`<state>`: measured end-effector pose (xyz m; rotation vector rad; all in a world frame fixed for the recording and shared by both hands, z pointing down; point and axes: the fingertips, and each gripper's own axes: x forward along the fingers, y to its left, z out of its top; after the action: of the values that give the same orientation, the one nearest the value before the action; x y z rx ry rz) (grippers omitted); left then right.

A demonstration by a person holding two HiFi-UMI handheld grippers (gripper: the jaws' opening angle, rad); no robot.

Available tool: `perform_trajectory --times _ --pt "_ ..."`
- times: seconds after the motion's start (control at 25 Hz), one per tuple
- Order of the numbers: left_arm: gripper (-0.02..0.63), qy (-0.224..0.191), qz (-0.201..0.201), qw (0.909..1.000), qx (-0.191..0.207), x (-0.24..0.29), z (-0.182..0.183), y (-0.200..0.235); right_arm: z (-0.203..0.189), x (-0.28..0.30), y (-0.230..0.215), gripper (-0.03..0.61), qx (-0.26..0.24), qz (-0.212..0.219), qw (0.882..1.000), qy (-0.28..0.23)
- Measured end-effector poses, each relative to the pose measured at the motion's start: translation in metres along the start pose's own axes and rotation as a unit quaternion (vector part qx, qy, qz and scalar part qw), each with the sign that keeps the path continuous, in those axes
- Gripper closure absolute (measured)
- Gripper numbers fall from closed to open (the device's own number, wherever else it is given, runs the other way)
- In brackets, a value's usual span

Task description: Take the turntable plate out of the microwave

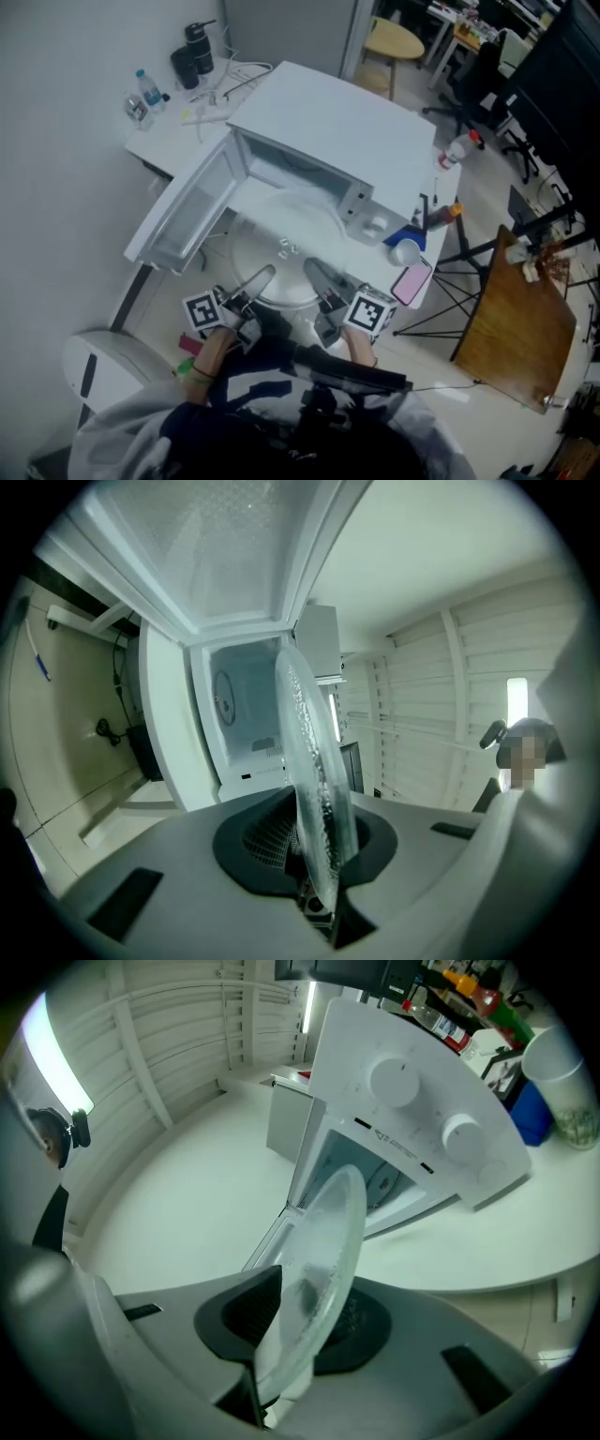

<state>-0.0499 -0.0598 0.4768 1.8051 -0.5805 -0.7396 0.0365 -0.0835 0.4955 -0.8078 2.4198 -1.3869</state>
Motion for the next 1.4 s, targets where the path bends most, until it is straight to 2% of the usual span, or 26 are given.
perform_trajectory --times 0.2,0.6,0.84,0.96,1.2,1.4 --pt "0.581 -0.015 0.013 0.9998 0.003 -0.004 -0.044 -0.014 -0.011 -0.042 0.004 0.492 0.0 0.011 1.0 0.021" --pt "0.581 -0.051 0.031 0.9979 0.024 -0.025 -0.102 -0.032 -0.036 -0.091 0.015 0.492 0.001 0.055 0.997 0.055" --pt "0.581 -0.067 0.045 0.9962 0.033 -0.038 -0.116 -0.042 -0.05 -0.101 0.024 0.492 0.012 0.077 0.994 0.071" --pt "0.581 -0.068 0.048 0.9959 0.034 -0.037 -0.12 -0.044 -0.051 -0.105 0.022 0.492 0.017 0.074 0.994 0.072" --pt "0.581 -0.058 0.045 0.9968 0.032 -0.028 -0.13 -0.052 -0.046 -0.118 0.023 0.492 0.013 0.088 0.994 0.062" --pt "0.581 -0.039 0.041 0.9978 0.035 -0.019 -0.135 -0.051 -0.04 -0.127 0.021 0.492 0.013 0.07 0.996 0.049"
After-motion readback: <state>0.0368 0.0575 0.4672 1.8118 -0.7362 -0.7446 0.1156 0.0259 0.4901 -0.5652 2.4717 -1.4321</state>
